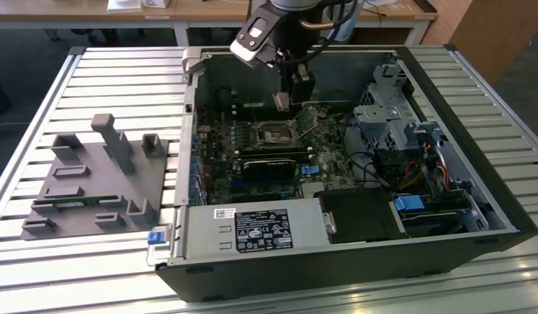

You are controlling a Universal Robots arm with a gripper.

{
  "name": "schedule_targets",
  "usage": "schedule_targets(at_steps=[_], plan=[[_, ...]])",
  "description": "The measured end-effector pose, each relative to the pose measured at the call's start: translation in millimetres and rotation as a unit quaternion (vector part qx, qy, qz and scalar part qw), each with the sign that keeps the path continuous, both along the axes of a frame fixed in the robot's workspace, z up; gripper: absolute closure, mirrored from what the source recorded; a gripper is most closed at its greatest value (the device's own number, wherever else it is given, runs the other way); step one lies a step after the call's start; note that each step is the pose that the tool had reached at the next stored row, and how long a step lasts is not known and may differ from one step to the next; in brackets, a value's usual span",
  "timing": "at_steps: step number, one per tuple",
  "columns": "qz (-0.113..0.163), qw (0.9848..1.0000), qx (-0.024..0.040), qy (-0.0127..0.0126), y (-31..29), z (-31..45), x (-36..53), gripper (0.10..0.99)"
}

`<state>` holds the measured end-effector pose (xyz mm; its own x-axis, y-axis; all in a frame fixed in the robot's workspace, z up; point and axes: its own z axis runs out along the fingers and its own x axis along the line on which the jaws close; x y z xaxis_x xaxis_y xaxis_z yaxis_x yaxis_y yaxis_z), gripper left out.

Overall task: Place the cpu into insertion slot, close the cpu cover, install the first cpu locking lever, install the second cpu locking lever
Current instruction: 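Place the cpu into insertion slot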

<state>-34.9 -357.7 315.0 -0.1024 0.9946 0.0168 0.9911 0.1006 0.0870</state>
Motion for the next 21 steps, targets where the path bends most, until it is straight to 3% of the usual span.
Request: schedule_targets(at_steps=[8,21], plan=[[-0.004,1.0000,-0.0002,0.0015,0.4,-7.7,-0.6,0.549],[-0.005,1.0000,-0.0002,0.0018,0.4,-12.9,-0.7,0.549]])
